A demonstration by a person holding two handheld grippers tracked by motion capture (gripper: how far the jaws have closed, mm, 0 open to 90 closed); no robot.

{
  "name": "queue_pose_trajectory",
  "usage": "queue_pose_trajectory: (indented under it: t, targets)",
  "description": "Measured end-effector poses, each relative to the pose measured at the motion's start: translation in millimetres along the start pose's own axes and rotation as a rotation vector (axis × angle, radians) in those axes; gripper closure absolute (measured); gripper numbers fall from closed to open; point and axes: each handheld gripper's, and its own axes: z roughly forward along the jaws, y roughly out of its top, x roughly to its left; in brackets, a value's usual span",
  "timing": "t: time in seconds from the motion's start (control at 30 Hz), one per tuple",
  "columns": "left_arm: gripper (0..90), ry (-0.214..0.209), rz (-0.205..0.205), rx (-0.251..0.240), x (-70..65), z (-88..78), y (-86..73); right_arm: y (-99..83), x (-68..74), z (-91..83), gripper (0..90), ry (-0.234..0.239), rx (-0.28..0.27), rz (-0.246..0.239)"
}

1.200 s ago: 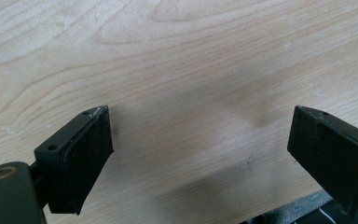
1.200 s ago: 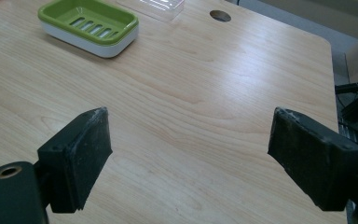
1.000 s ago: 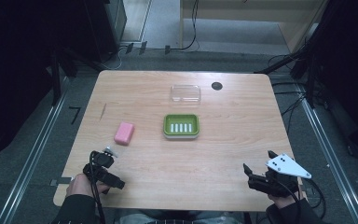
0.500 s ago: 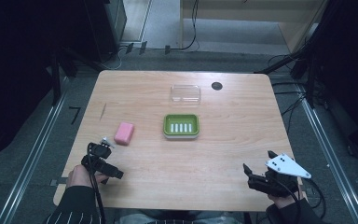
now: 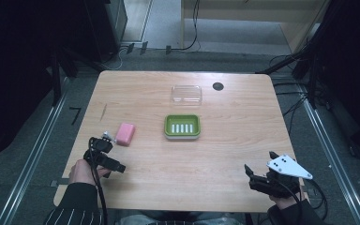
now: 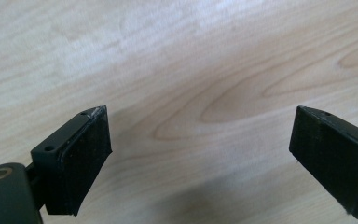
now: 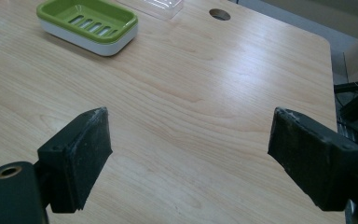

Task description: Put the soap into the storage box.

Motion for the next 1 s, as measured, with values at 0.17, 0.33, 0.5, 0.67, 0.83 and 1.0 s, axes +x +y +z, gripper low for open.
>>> queue_pose_trajectory:
  t: [0.17, 0.33, 0.5, 0.67, 0.83, 1.0]
  targets:
    - [5.9, -0.002, 0.002, -0.01, 0.4, -0.3, 9.4, 0.1, 0.0, 0.4, 13.5, -0.001, 0.001, 0.0]
    - [5.9, -0.001, 0.008, -0.012, 0.6, -0.8, 17.7, 0.2, 0.0, 0.5, 13.5, 0.0, 0.001, 0.001]
    - [5.9, 0.009, 0.012, -0.029, 0.9, -2.6, 28.6, 0.6, 0.3, 0.9, 13.5, 0.0, 0.0, -0.004]
    - [5.9, 0.01, 0.017, -0.035, 2.2, -4.7, 36.0, 0.8, 0.2, 1.4, 13.5, 0.003, 0.001, -0.003]
    - [5.9, 0.007, 0.013, -0.049, 3.6, -8.5, 43.6, 1.2, 0.2, 2.0, 13.5, 0.007, 0.002, -0.002]
    - [6.0, 0.011, 0.011, -0.056, 5.2, -8.5, 51.2, 1.7, 0.6, 2.5, 13.5, 0.007, 0.003, -0.004]
